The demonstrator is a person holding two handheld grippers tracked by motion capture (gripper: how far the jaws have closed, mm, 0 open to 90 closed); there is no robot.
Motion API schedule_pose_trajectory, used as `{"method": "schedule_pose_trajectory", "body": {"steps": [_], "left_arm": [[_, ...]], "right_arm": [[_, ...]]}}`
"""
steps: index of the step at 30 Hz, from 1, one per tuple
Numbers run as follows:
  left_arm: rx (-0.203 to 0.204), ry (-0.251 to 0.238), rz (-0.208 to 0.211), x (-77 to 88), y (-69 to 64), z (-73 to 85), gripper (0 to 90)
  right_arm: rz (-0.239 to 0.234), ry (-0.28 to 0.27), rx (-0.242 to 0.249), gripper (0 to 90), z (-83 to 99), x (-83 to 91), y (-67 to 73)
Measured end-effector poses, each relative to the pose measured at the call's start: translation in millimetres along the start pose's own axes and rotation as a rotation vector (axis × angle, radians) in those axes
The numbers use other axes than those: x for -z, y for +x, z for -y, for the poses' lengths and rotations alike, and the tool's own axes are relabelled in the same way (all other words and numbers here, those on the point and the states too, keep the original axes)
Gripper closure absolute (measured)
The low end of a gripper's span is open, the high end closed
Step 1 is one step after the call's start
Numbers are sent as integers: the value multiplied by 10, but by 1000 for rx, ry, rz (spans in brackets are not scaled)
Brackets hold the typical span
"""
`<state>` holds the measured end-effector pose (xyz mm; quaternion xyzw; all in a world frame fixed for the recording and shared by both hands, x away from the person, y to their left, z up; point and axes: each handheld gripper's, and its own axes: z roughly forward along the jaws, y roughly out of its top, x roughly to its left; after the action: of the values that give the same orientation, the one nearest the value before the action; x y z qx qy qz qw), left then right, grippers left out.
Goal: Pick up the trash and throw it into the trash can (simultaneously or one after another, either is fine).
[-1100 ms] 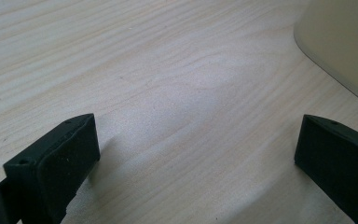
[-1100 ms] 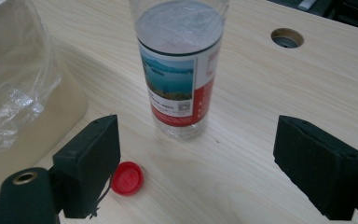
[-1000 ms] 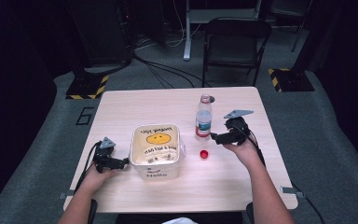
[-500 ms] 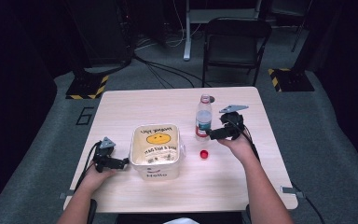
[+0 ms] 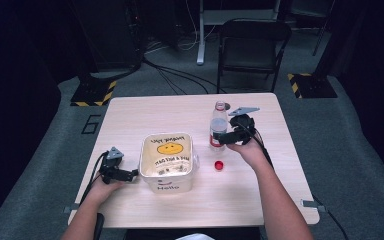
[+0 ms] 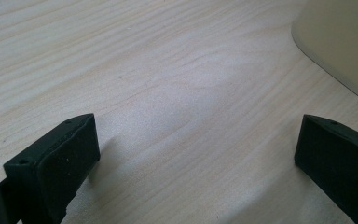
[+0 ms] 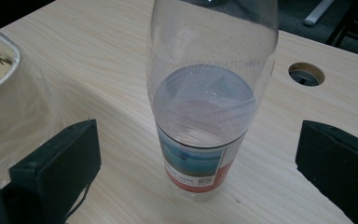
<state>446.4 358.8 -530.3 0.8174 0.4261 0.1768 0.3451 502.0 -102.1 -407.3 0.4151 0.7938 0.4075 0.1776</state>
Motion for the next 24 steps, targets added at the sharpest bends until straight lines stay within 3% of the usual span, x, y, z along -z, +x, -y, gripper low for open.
{"method": "schedule_pose_trajectory", "body": {"steps": [4,12,21,24], "left_arm": [[-1,5,2,4,1,-2,0],[2,3,2,2,-1,-1,0],[1,4,2,3,0,-2,0],[0,4,2,4,0,-2,0]], "right_arm": [[-12,-4,-16,11,-28,-24,5],[1,-14,1,17,-97,-96,43],[-16,-41,-34,97,-114,-142,3],[-10,-41,-21,97,-132,-172,4]]}}
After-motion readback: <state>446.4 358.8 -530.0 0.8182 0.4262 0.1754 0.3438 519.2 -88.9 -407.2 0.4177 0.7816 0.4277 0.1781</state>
